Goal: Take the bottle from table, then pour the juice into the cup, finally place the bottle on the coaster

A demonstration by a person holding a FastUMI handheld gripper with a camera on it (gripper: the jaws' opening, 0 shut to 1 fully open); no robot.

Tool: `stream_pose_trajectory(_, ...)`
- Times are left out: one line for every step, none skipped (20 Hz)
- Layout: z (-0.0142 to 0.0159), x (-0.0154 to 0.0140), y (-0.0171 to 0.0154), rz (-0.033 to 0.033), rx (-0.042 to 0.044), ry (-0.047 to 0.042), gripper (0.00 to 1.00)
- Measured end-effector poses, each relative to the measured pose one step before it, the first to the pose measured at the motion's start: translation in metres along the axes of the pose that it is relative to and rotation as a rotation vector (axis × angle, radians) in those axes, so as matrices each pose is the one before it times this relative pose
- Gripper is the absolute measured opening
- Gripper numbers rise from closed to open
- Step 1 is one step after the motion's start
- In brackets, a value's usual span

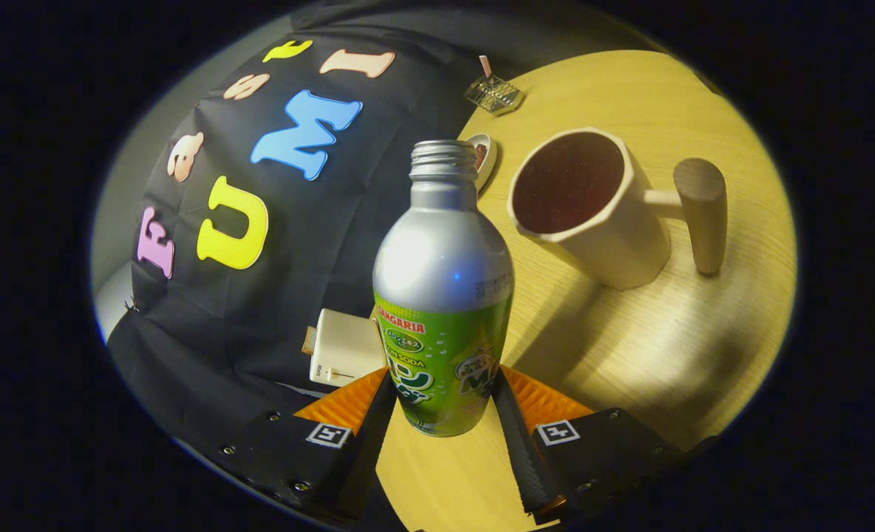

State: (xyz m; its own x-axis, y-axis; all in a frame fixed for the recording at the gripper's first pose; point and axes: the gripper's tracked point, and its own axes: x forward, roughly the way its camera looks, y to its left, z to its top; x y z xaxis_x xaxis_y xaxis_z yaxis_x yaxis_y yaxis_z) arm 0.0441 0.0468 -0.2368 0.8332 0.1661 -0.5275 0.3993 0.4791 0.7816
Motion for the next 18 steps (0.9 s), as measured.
stream_pose_trajectory(0.00155,0.00248,-0.00123,-0.00874,-0.02747,-0.01308,0.76)
stream_pose_trajectory(0.00075,0.00194,-0.00078,-0.00882,-0.02922,-0.00782,0.76)
stream_pose_trajectory(0.00114,0.00182,-0.0003,-0.00862,-0.03231,-0.00939,0.76)
stream_pose_trajectory(0.00137,0.00218,-0.00119,-0.01267,-0.03554,-0.00783,0.76)
stream_pose_trajectory(0.00086,0.00234,-0.00063,-0.0096,-0.03587,-0.00648,0.76)
stream_pose_trajectory(0.00107,0.00233,-0.0001,-0.0109,-0.03319,-0.0041,0.76)
stream_pose_trajectory(0.00071,0.00297,-0.00005,-0.00923,-0.03089,-0.00504,0.76)
stream_pose_trajectory(0.00171,0.00191,0.00056,-0.0092,-0.0269,-0.00485,0.76)
stream_pose_trajectory(0.00117,0.0018,0.00058,-0.00857,-0.02253,-0.00526,0.76)
stream_pose_trajectory(0.00243,0.00288,0.00124,-0.00548,-0.01716,-0.00636,0.76)
stream_pose_trajectory(0.00211,0.00355,0.002,-0.00139,-0.01365,-0.00806,0.76)
stream_pose_trajectory(0.0016,0.00303,0.00299,0.0015,-0.01504,-0.01024,0.76)
stream_pose_trajectory(0.00135,0.00347,0.00135,-0.00689,-0.01671,-0.00677,0.76)
stream_pose_trajectory(0.00169,0.00357,0.00044,-0.01013,-0.01924,-0.00801,0.76)
stream_pose_trajectory(0.00231,0.0039,0.00009,-0.0051,-0.01992,-0.01098,0.76)
stream_pose_trajectory(0.00211,0.00381,0.00011,-0.01008,-0.01781,-0.00516,0.76)
stream_pose_trajectory(0.00257,0.00303,0.00167,-0.00026,-0.01665,-0.00897,0.76)
stream_pose_trajectory(-0.00113,0.00194,-0.00029,-0.00574,-0.01131,-0.0005,0.76)
